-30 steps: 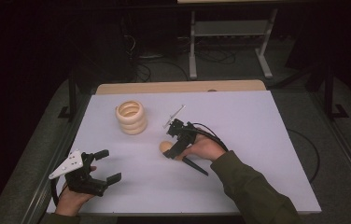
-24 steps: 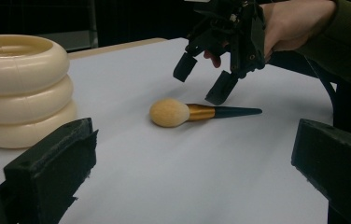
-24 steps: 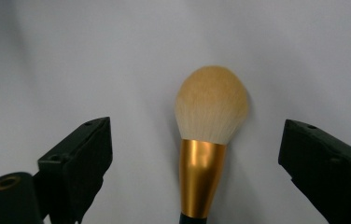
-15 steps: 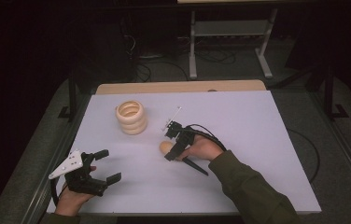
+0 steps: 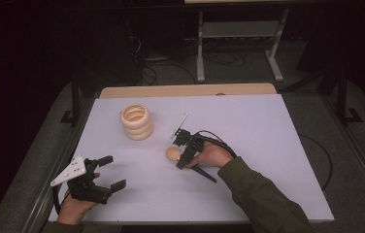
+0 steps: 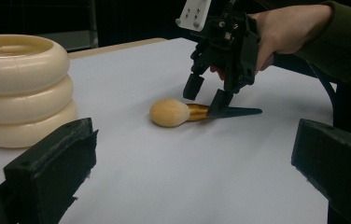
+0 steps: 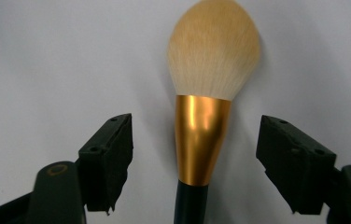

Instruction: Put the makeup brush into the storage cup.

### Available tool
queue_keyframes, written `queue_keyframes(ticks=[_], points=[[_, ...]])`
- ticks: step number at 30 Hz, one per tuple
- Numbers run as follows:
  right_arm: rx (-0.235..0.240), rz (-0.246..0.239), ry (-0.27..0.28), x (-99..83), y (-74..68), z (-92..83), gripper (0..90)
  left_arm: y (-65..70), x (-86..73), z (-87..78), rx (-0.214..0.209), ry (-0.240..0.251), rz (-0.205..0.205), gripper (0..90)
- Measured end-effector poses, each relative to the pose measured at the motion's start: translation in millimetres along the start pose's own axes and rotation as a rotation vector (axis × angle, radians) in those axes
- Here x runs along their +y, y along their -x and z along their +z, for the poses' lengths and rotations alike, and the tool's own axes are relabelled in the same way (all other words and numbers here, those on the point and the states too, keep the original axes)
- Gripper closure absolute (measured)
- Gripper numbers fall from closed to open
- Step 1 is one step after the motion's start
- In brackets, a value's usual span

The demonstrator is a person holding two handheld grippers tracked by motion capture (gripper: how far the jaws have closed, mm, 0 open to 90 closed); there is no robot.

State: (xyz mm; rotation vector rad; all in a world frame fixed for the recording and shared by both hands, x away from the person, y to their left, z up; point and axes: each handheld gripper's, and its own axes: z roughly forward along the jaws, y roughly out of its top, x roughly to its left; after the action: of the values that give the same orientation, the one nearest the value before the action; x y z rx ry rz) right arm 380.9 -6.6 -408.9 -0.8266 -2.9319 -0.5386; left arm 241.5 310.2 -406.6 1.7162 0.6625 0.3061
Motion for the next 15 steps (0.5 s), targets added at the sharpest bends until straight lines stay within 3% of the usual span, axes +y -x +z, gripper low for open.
queue_keyframes(ticks=[15], points=[[0.004, 0.017, -0.052, -0.5, -0.2, 5.9, 39.2, -0.3, -0.1, -0.6, 0.003, -0.002, 0.0, 0.0]])
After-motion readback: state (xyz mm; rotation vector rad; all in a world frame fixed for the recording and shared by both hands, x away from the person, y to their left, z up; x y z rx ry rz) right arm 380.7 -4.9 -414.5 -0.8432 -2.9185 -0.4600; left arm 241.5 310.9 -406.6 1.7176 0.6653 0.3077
